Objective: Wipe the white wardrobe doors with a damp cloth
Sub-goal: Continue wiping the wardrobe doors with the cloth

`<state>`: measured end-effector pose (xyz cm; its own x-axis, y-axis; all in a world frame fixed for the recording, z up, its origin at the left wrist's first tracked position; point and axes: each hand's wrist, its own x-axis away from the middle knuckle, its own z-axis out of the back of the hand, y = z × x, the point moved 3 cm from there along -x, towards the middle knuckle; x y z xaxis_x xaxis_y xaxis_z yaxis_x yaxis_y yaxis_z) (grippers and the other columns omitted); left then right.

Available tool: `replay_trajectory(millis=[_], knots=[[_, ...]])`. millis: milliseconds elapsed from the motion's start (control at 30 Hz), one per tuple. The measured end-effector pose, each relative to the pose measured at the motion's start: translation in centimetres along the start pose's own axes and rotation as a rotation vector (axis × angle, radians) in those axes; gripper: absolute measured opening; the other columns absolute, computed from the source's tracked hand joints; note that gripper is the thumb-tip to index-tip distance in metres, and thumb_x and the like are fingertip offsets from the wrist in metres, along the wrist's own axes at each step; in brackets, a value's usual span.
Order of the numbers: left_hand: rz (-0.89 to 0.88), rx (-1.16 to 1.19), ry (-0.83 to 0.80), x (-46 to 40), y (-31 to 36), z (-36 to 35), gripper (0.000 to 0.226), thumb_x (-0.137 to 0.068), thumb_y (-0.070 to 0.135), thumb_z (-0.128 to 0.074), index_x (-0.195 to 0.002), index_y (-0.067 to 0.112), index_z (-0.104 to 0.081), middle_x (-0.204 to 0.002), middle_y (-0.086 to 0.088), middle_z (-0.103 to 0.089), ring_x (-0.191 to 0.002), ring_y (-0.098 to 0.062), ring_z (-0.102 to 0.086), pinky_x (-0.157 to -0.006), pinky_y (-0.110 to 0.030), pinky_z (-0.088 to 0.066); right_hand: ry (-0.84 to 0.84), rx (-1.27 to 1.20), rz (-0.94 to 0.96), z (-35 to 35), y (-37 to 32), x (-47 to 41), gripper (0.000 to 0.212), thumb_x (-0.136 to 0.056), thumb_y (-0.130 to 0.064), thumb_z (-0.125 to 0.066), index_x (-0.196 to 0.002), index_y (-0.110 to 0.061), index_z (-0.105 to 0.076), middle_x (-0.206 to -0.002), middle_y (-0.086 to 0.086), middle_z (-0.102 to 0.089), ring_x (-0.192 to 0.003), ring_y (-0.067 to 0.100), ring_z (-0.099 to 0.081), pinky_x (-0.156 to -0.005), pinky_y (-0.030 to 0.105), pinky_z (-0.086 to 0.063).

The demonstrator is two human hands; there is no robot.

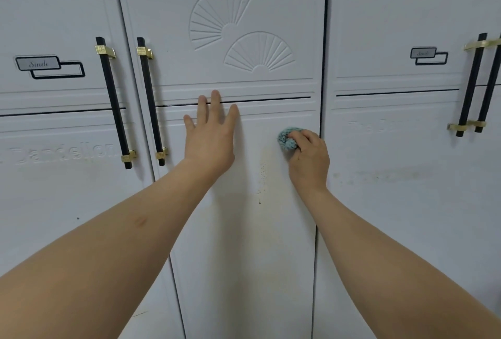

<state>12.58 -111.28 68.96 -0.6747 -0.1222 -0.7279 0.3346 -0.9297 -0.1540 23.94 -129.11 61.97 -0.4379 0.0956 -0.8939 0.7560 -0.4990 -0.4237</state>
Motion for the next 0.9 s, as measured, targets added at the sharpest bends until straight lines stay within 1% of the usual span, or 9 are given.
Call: replay_trajectory(millis=[200,400,500,567,633,700,767,833,900], knots=[[-0.015,-0.046,-0.008,0.0,0.1,-0.5,0.085,-0.087,0.012,-0.059,-0.156,0.018,-0.010,-0.164,-0.021,0.012,-0.150,-0.049,0.008,-0.112,-0.073,-0.020,0.011,-0.135,-0.122,-0.1,0.4,0.3,0.048,-0.085,0.012,-0.045,-0.110,-0.015,-0.075,-0.118,0.001,-0.066,-0.107,0.022,-0.061,-0.095,0.026,-0.045],[-0.015,-0.051,0.001,0.0,0.2,-0.8,0.085,-0.089,0.011,-0.058,-0.157,0.016,-0.008,-0.163,-0.023,0.013,-0.150,-0.050,0.009,-0.111,-0.074,-0.020,-0.150,0.009,0.133,0.4,0.8,2.3,0.034,-0.085,-0.011,-0.044,-0.098,-0.012,-0.076,-0.106,0.003,-0.068,-0.098,0.025,-0.056,-0.083,0.027,-0.037],[-0.012,-0.063,-0.014,0.0,0.3,-0.8,0.086,-0.089,0.011,-0.058,-0.158,0.016,-0.006,-0.163,-0.023,0.015,-0.150,-0.050,0.010,-0.112,-0.074,-0.019,-0.355,0.042,0.256,0.0,2.6,5.2,0.019,-0.086,-0.015,-0.056,-0.090,-0.013,-0.075,-0.097,0.001,-0.066,-0.092,0.023,-0.058,-0.078,0.028,-0.044],[-0.012,-0.073,-0.018,0.0,0.2,-0.9,0.088,-0.089,0.012,-0.059,-0.158,0.016,-0.004,-0.163,-0.023,0.016,-0.150,-0.050,0.010,-0.112,-0.073,-0.019,-0.626,0.049,0.163,-0.2,4.3,7.8,0.016,-0.088,-0.010,-0.062,-0.093,-0.019,-0.074,-0.100,-0.008,-0.061,-0.099,0.019,-0.059,-0.085,0.033,-0.050],[-0.015,-0.078,-0.022,0.1,0.2,-0.8,0.089,-0.090,0.014,-0.060,-0.158,0.017,-0.004,-0.163,-0.023,0.017,-0.150,-0.050,0.010,-0.112,-0.073,-0.020,-0.709,0.021,0.094,0.2,4.9,9.7,0.024,-0.089,-0.002,-0.062,-0.104,-0.017,-0.075,-0.102,-0.010,-0.055,-0.100,0.018,-0.056,-0.087,0.025,-0.046],[-0.015,-0.085,-0.026,0.2,0.2,-0.7,0.089,-0.089,0.015,-0.061,-0.158,0.016,-0.003,-0.163,-0.024,0.017,-0.150,-0.050,0.009,-0.112,-0.073,-0.020,-0.572,-0.126,-0.122,1.5,3.8,8.7,0.028,-0.090,0.005,-0.056,-0.103,-0.012,-0.074,-0.100,-0.006,-0.055,-0.097,0.015,-0.056,-0.081,0.005,-0.038],[-0.018,-0.094,-0.022,0.1,0.3,-0.7,0.090,-0.088,0.014,-0.062,-0.158,0.016,-0.004,-0.163,-0.024,0.016,-0.150,-0.051,0.008,-0.112,-0.073,-0.021,-0.277,-0.155,-0.194,2.9,1.4,5.1,0.042,-0.086,0.008,-0.045,-0.104,-0.017,-0.074,-0.103,0.000,-0.054,-0.097,0.013,-0.053,-0.080,0.000,-0.034],[-0.023,-0.087,-0.009,0.1,0.2,-0.8,0.091,-0.087,0.013,-0.063,-0.158,0.016,-0.006,-0.163,-0.025,0.013,-0.149,-0.051,0.007,-0.111,-0.074,-0.022,-0.024,-0.133,-0.139,3.9,-1.2,0.1,0.049,-0.082,0.001,-0.039,-0.109,-0.021,-0.074,-0.103,0.001,-0.053,-0.098,0.022,-0.053,-0.084,0.015,-0.039],[-0.028,-0.087,0.005,0.1,0.1,-0.9,0.091,-0.087,0.014,-0.064,-0.157,0.016,-0.007,-0.164,-0.025,0.012,-0.150,-0.051,0.006,-0.111,-0.074,-0.023,0.078,-0.111,-0.017,3.3,-3.5,-3.8,0.052,-0.083,-0.006,-0.036,-0.114,-0.024,-0.073,-0.102,0.003,-0.056,-0.097,0.025,-0.051,-0.086,0.029,-0.042]])
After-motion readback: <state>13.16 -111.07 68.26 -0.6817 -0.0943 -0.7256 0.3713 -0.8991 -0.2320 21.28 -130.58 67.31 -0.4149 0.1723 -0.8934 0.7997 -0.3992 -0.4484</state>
